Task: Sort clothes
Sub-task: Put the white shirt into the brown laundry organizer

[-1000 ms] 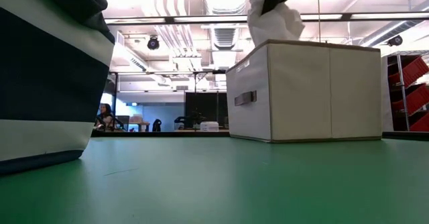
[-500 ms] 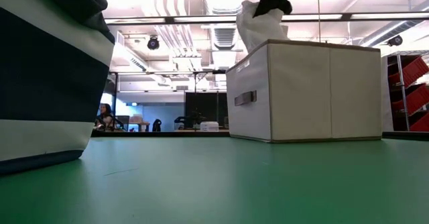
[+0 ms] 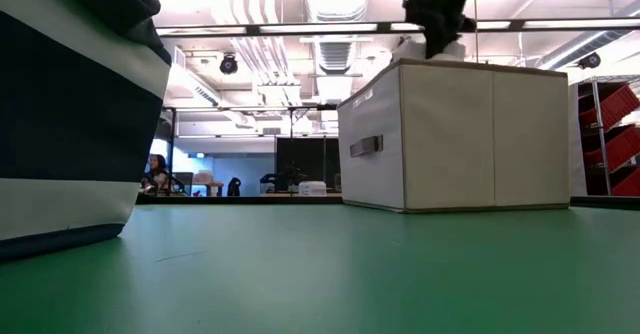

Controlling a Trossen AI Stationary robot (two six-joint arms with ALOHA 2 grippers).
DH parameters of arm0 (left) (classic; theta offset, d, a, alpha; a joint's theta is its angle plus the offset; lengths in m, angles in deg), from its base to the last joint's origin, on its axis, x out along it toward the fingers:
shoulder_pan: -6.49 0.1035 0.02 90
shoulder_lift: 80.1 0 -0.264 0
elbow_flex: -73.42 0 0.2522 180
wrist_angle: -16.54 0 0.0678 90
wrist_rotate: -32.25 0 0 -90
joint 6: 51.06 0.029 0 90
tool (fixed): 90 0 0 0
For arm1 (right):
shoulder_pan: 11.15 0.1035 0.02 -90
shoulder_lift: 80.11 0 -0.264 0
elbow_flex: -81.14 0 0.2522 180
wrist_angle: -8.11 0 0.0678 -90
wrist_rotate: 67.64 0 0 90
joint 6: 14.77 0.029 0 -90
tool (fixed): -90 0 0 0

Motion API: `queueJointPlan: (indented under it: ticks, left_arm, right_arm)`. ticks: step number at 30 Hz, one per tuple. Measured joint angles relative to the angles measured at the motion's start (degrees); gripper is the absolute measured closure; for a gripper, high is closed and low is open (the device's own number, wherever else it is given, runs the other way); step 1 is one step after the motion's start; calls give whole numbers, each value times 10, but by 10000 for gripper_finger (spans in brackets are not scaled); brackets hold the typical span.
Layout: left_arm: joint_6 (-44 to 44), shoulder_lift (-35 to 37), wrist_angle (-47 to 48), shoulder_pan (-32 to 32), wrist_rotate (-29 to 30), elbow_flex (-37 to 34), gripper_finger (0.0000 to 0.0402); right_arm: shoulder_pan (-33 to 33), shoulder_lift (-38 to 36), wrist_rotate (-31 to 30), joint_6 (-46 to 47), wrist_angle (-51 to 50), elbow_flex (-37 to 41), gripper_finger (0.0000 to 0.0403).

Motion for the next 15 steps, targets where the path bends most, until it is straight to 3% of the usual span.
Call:
queueJointPlan:
  ticks: [3,15]
  left_arm:
    - [0,-3,1,0,0,0,119]
    - [0,-10,14,0,0,0,119]
  right_arm:
    - [-13,0,-28,8,0,25,373]
    - [-25,0,-19,4,34,164,364]
